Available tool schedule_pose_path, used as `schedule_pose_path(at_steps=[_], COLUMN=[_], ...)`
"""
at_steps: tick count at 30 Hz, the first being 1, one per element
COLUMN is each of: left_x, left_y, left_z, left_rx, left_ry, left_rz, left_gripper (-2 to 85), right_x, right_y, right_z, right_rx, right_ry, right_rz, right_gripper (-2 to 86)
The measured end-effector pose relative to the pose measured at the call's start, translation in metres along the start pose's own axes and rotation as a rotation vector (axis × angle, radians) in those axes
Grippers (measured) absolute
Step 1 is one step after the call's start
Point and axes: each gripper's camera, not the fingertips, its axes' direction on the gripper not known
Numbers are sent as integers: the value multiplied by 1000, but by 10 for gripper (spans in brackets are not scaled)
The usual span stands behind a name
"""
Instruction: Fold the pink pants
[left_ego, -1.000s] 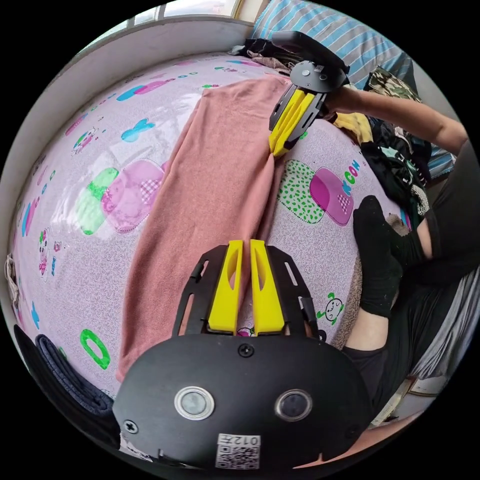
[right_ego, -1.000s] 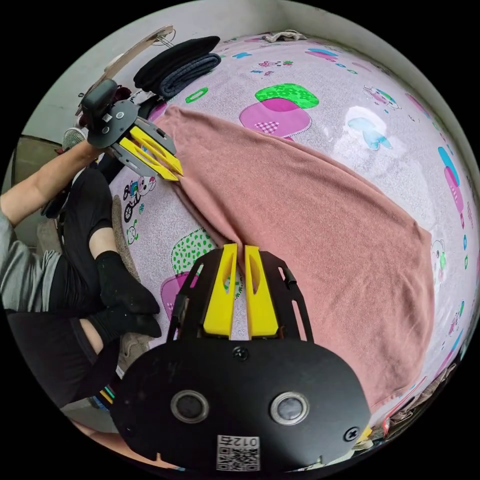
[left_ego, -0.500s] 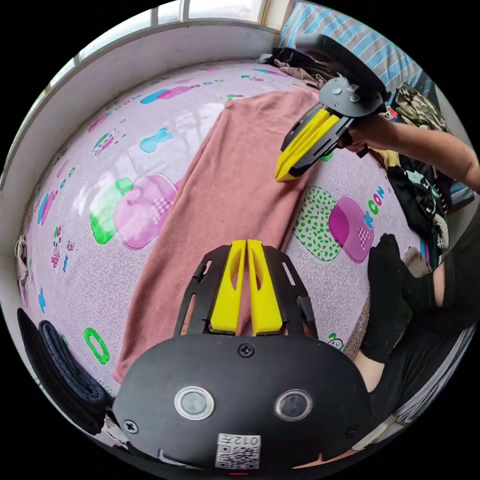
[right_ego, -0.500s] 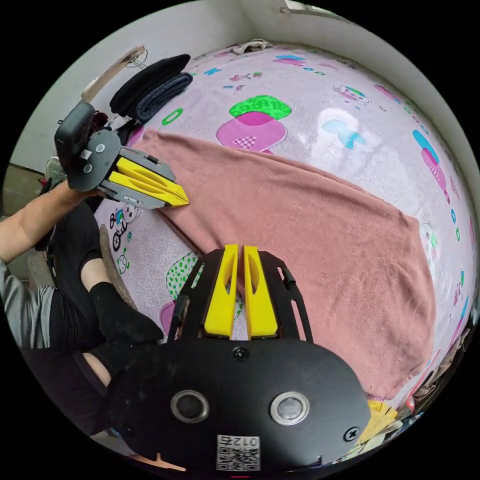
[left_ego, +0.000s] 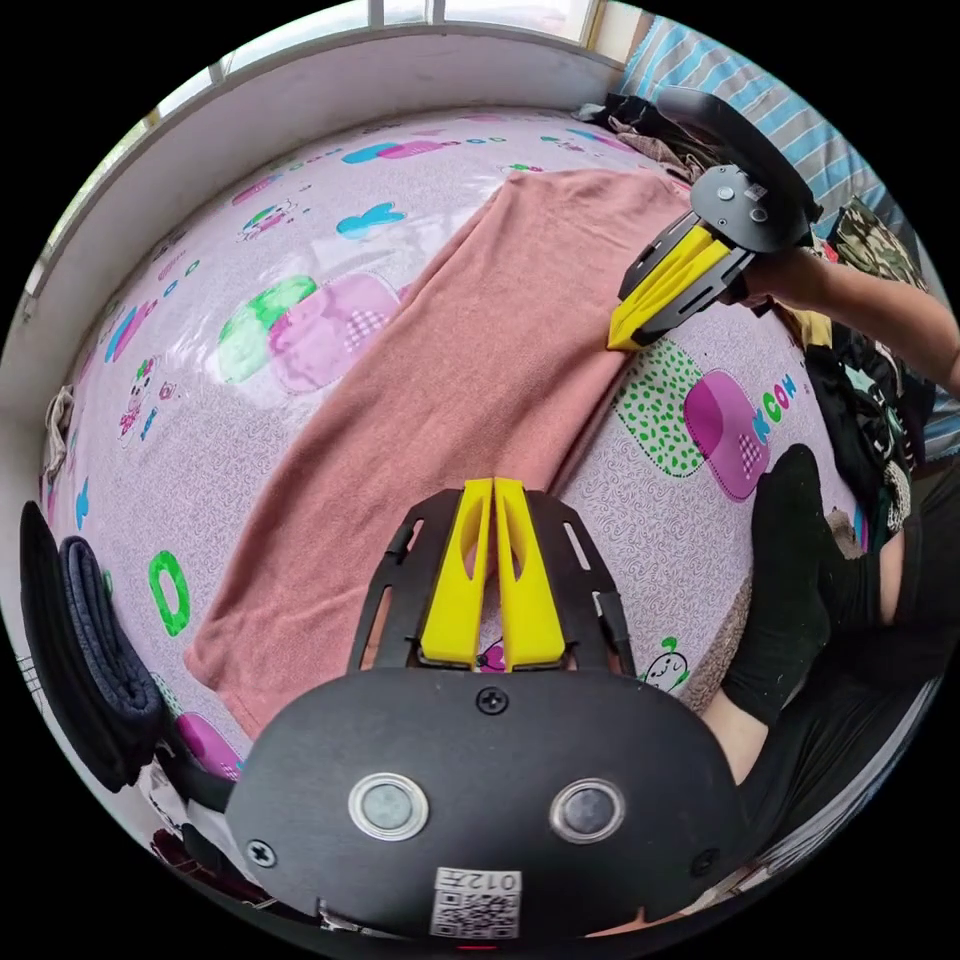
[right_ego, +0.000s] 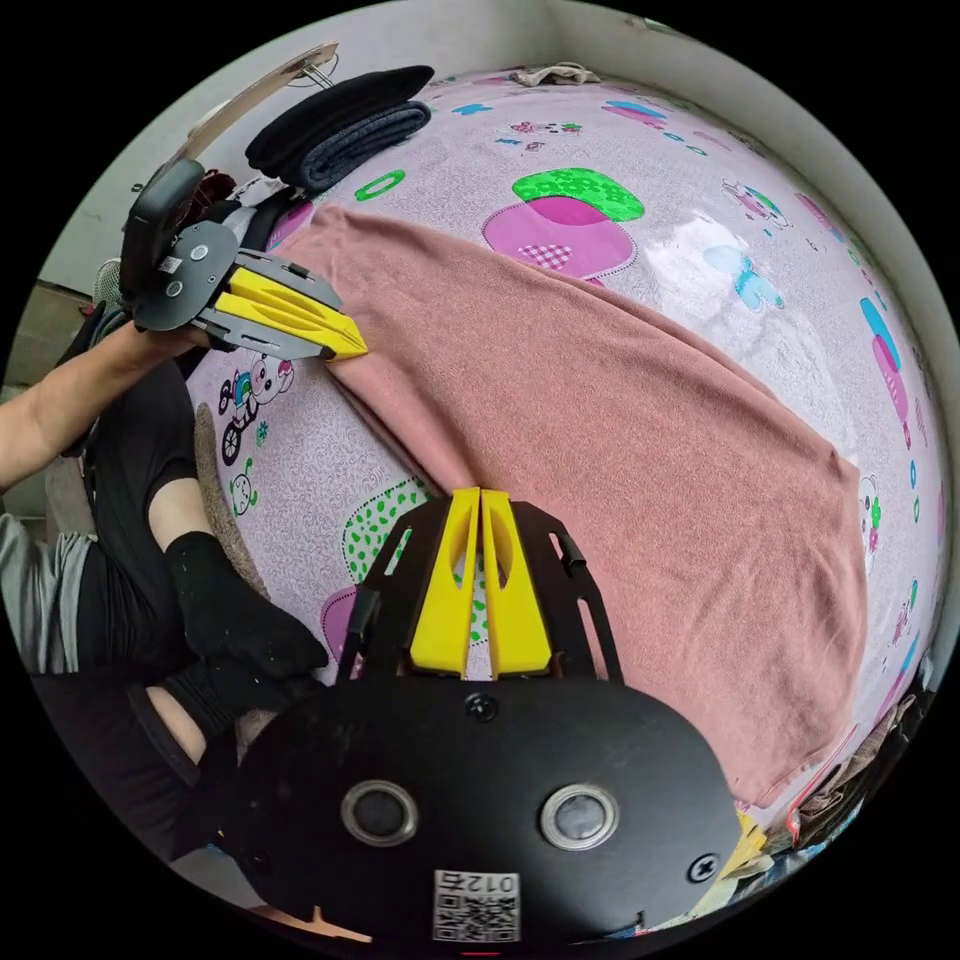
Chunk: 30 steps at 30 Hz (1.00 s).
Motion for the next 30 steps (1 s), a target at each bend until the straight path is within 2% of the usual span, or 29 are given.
schedule_pose_path(at_steps=[3,5,9,11,16,19,21,23,26,30], left_x=[-11,-20,-53,-67,-145,-208,-239,-249,-259,-285], left_y=[20,34,64,77,139,185,213,225,232,242], left_z=[-19,-18,-26,-40,-93,-110,-111,-110,-105,-93], left_rx=[24,-18,-17,5,84,102,131,133,52,5], left_ry=[-30,-48,39,13,-70,-2,147,210,184,254], left_rz=[-61,-107,-203,-244,-537,-780,-899,-941,-952,-986], left_gripper=[7,8,11,13,32,58,77,86,93,96], right_x=[6,11,29,35,9,-8,-16,-23,-33,-58], right_y=[12,22,34,41,52,51,50,48,50,55], right_z=[15,45,72,87,109,128,143,167,202,242], right_rx=[7,-68,-76,-70,49,117,149,169,191,250], right_ry=[59,138,123,148,201,212,205,165,129,128], right_rz=[-20,-54,-34,-26,-173,-251,-288,-311,-341,-383], right_gripper=[-8,-8,-8,-9,-9,-9,-9,-7,0,43])
